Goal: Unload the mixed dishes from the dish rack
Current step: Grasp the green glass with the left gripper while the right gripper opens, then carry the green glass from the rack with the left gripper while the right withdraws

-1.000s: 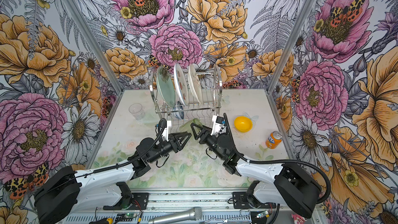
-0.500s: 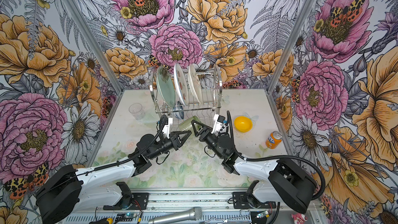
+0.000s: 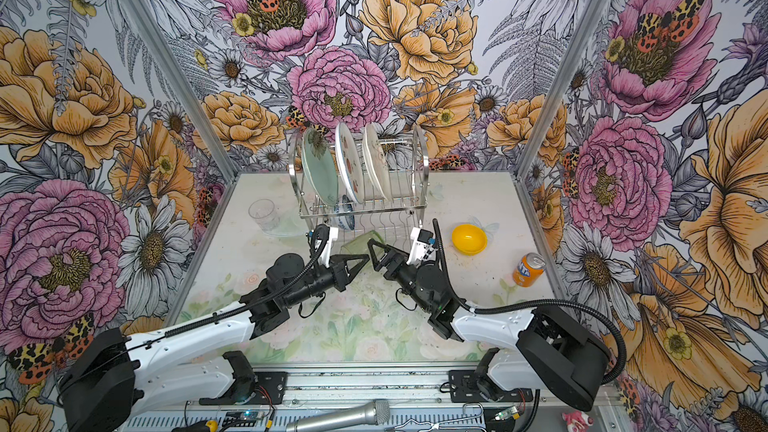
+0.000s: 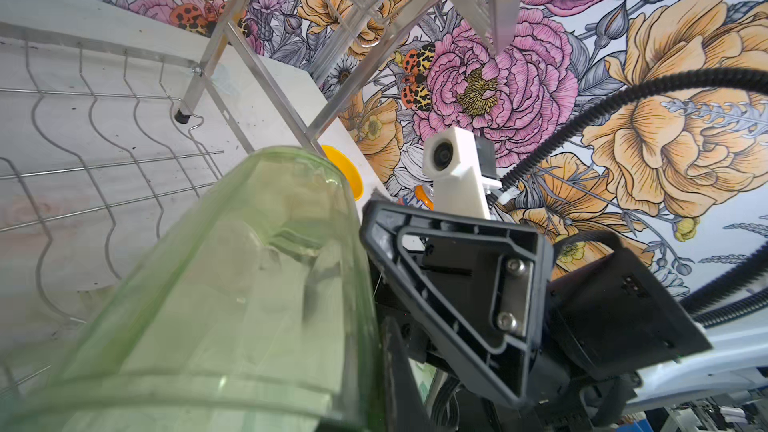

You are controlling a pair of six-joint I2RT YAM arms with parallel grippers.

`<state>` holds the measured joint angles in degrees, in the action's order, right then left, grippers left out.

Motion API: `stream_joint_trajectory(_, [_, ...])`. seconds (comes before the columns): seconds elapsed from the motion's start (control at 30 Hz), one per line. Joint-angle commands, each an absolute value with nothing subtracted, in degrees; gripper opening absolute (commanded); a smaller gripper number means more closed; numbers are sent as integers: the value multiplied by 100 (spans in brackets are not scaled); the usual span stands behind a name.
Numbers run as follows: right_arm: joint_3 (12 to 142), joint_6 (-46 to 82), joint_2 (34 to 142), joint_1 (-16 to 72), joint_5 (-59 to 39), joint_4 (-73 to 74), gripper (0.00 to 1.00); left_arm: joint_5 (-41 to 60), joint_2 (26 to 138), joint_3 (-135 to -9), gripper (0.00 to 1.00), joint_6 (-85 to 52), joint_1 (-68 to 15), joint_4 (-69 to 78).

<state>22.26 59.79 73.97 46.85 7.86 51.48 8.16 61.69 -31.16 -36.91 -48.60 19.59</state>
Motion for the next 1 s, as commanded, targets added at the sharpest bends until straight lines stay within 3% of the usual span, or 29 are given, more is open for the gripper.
stream_joint_trajectory(0.0, [2160,5317,7307,4693,1054,4993,95,310,5750,-3528,0,-3166,-4913,693])
stream_joint_trajectory(0.23, [2134,4408,7114,4693,1512,4835,99,-209,5082,-4017,0,-2938,-4799,-1857])
stream_joint_trajectory(0.4, [2078,3897,6961,4688,1729,4705,99,-193,4896,-4286,0,-2853,-4220,-3238])
stream_joint_trajectory(0.97, [1994,3593,7006,4367,1539,4614,99,-570,4322,-4148,0,-3042,-3174,-3838])
